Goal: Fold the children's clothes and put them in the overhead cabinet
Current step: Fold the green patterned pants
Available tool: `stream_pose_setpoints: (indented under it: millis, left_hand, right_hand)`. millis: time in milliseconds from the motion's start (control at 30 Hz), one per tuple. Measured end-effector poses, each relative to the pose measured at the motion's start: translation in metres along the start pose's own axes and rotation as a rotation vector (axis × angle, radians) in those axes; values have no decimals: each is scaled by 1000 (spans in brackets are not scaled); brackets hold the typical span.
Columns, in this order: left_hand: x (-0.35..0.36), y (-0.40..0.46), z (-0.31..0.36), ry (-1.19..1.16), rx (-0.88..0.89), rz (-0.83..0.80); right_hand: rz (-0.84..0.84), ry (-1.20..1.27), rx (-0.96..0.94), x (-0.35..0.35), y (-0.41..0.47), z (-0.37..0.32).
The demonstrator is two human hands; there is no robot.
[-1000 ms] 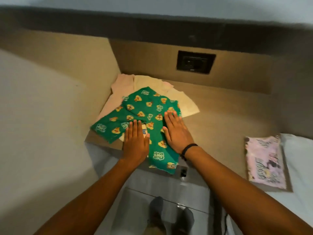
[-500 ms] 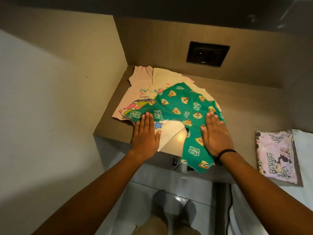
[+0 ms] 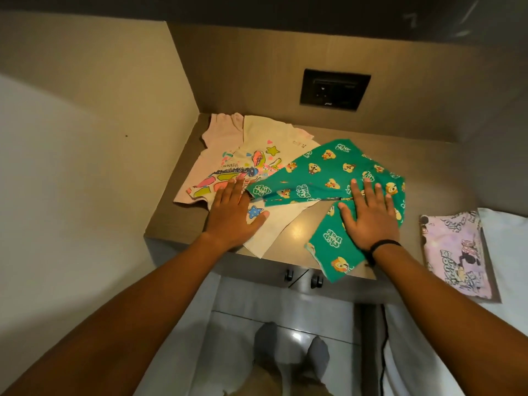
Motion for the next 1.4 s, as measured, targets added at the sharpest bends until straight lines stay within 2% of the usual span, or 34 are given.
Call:
stream_pose_setpoints:
  millis: [133, 233, 300, 367, 433, 500, 633, 700, 767, 867, 967, 1033, 1300, 1400]
  left_hand:
    - [-5, -9, -30, 63, -123, 5]
    - [-14, -13, -48, 110, -220, -37]
    - [-22, -6, -48, 96, -230, 1]
    - [-24, 8, -30, 40, -110, 31]
    - [-11, 15, -9, 23, 56, -16]
    - [-1, 19, -11, 53, 85, -54]
    - [-7, 32, -56, 98, -116, 2]
    - [-14, 35, -82, 124, -230, -13]
    - [-25, 40, -94, 197, -268, 9]
    - [-45, 51, -64, 197, -85, 123]
    - [-23, 58, -32, 76, 74, 27]
    - [-6, 60, -37, 34, 33, -36]
    - [-23, 75, -111, 84, -209, -3]
    - [-40, 71, -81, 64, -211, 95]
  right_hand:
    - [39, 11, 307, -1, -12, 7]
    - [-78, 59, 403, 7, -18, -1]
    - [-85, 43, 330, -1, -8, -6]
    - [0, -6, 108, -17, 10, -13]
    - [-33, -35, -117, -13, 16, -19]
    - [-70, -61, -189, -1, 11, -17]
    - [31, -44, 36, -3, -1, -19]
    - [36, -33, 164, -2, -14, -26]
    - [5, -19, 236, 1, -24, -35]
    - [-10, -3, 188, -6, -21, -45]
    - [42, -78, 74, -19, -5, -43]
    - [-19, -108, 59, -7, -4, -36]
    - [-75, -41, 127, 4, -28, -64]
    - [-53, 49, 131, -7, -24, -63]
Point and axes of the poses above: each hand's wrist, its own y-axis towards the middle knuckle, its own x-axis out of the palm, z = x × y, the point moved 10 cm from there along y, towards the middle knuckle, and after that the axes turned 12 degrees about z, right-handed, at the moved point
